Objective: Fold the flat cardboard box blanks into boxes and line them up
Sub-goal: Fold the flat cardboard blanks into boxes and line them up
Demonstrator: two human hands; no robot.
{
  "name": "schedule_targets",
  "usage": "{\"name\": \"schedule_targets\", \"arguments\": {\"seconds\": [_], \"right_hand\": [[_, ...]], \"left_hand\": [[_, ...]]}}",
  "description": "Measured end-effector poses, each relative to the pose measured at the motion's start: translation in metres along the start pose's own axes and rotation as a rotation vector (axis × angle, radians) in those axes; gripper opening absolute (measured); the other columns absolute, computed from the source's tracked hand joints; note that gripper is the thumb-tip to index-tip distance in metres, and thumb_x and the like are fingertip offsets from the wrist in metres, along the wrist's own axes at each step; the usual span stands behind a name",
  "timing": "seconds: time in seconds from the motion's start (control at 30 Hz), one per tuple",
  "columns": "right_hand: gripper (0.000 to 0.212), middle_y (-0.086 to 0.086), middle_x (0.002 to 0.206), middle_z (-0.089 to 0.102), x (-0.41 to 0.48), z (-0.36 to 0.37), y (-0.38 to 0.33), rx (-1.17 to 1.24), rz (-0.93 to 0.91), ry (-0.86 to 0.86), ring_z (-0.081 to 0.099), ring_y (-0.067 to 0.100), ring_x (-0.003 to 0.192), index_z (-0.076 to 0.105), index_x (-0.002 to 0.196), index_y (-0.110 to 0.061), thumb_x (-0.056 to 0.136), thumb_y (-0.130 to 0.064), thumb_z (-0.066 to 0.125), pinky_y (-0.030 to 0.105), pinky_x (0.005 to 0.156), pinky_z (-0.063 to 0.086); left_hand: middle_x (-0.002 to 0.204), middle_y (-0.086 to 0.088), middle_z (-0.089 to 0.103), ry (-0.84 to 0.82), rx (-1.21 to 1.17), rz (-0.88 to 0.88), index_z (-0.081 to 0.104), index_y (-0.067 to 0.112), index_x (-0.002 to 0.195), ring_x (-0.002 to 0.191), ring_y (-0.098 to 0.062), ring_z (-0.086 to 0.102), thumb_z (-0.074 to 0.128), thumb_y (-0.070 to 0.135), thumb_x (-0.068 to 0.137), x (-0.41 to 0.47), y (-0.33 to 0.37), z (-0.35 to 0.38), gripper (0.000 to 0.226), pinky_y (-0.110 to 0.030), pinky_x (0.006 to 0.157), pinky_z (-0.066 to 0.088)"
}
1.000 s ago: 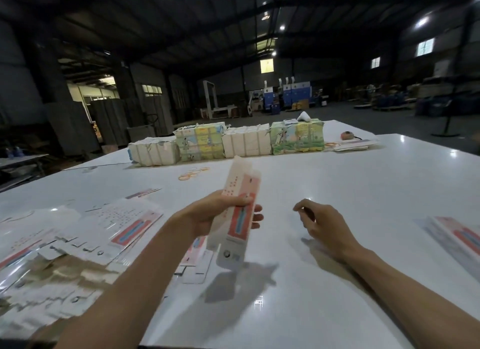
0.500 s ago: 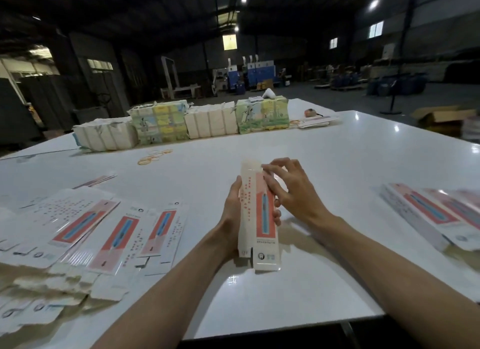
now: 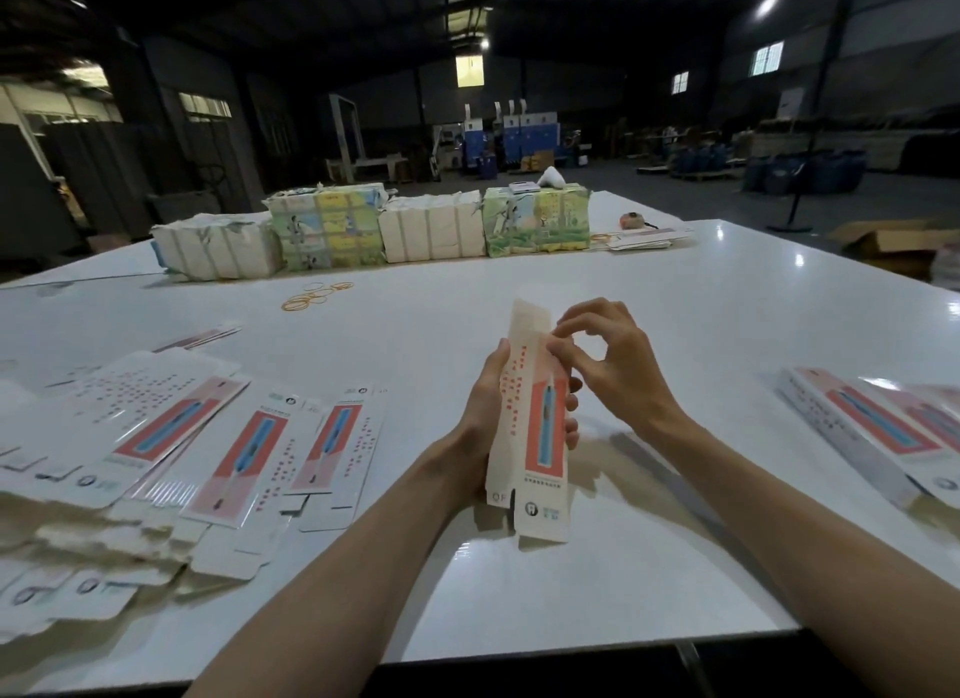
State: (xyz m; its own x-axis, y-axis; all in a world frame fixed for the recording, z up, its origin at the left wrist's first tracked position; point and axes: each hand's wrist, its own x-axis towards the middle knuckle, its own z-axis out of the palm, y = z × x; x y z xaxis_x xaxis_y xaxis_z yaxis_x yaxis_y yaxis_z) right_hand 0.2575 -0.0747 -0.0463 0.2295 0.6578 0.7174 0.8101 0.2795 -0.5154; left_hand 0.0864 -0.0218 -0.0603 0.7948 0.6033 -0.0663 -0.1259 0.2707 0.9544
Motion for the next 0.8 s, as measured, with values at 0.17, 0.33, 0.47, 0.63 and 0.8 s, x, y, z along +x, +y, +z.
{"name": "schedule_targets", "arguments": {"seconds": [0.17, 0.33, 0.47, 0.63, 0.8], "right_hand": [[0.005, -0.008, 0.124, 0.054, 0.007, -0.014, -0.006, 0.141, 0.153, 0.048, 0.050, 0.001, 0.117, 0.076, 0.088, -0.023, 0.091, -0.023, 0.081, 0.003, 0.090, 0.041], [0.005, -0.007, 0.124, 0.051, 0.008, -0.020, -0.012, 0.180, 0.152, -0.028, 0.051, 0.005, 0.117, 0.074, 0.093, -0.015, 0.096, -0.019, 0.075, 0.011, 0.094, 0.045], [0.010, -0.006, 0.125, 0.052, 0.009, -0.023, -0.013, 0.377, 0.242, -0.091, 0.057, 0.015, 0.116, 0.074, 0.091, -0.015, 0.099, -0.020, 0.070, 0.026, 0.096, 0.052], [0.014, 0.000, 0.123, 0.058, 0.011, -0.022, -0.013, 0.640, 0.300, -0.096, 0.062, 0.020, 0.113, 0.077, 0.094, -0.012, 0.097, -0.023, 0.070, 0.033, 0.094, 0.054], [0.022, -0.001, 0.133, 0.064, 0.005, -0.010, -0.016, 0.684, 0.294, -0.062, 0.058, 0.019, 0.131, 0.074, 0.109, -0.019, 0.094, -0.035, 0.071, 0.054, 0.118, 0.042]], "left_hand": [[0.104, -0.015, 0.072, -0.068, 0.080, -0.018, 0.062, 0.008, 0.128, 0.081, -0.032, 0.074, 0.026, 0.073, 0.103, 0.003, 0.004, -0.003, 0.079, -0.041, 0.076, 0.061], [0.101, -0.015, 0.071, -0.163, 0.116, -0.005, 0.066, 0.011, 0.118, 0.080, -0.030, 0.073, 0.019, 0.072, 0.103, 0.002, 0.010, -0.004, 0.078, -0.040, 0.075, 0.062], [0.097, -0.014, 0.068, -0.286, 0.086, -0.045, 0.062, 0.008, 0.114, 0.079, -0.027, 0.069, 0.016, 0.073, 0.102, 0.001, 0.014, -0.006, 0.081, -0.038, 0.075, 0.060], [0.075, -0.003, 0.054, -0.188, -0.003, -0.115, 0.052, 0.012, 0.094, 0.056, -0.013, 0.053, 0.024, 0.075, 0.099, 0.001, 0.012, 0.007, 0.069, -0.023, 0.054, 0.050], [0.068, -0.002, 0.049, -0.116, -0.155, -0.054, 0.049, 0.012, 0.090, 0.048, -0.010, 0.046, 0.031, 0.075, 0.098, 0.003, 0.010, 0.009, 0.066, -0.019, 0.046, 0.045]]}}
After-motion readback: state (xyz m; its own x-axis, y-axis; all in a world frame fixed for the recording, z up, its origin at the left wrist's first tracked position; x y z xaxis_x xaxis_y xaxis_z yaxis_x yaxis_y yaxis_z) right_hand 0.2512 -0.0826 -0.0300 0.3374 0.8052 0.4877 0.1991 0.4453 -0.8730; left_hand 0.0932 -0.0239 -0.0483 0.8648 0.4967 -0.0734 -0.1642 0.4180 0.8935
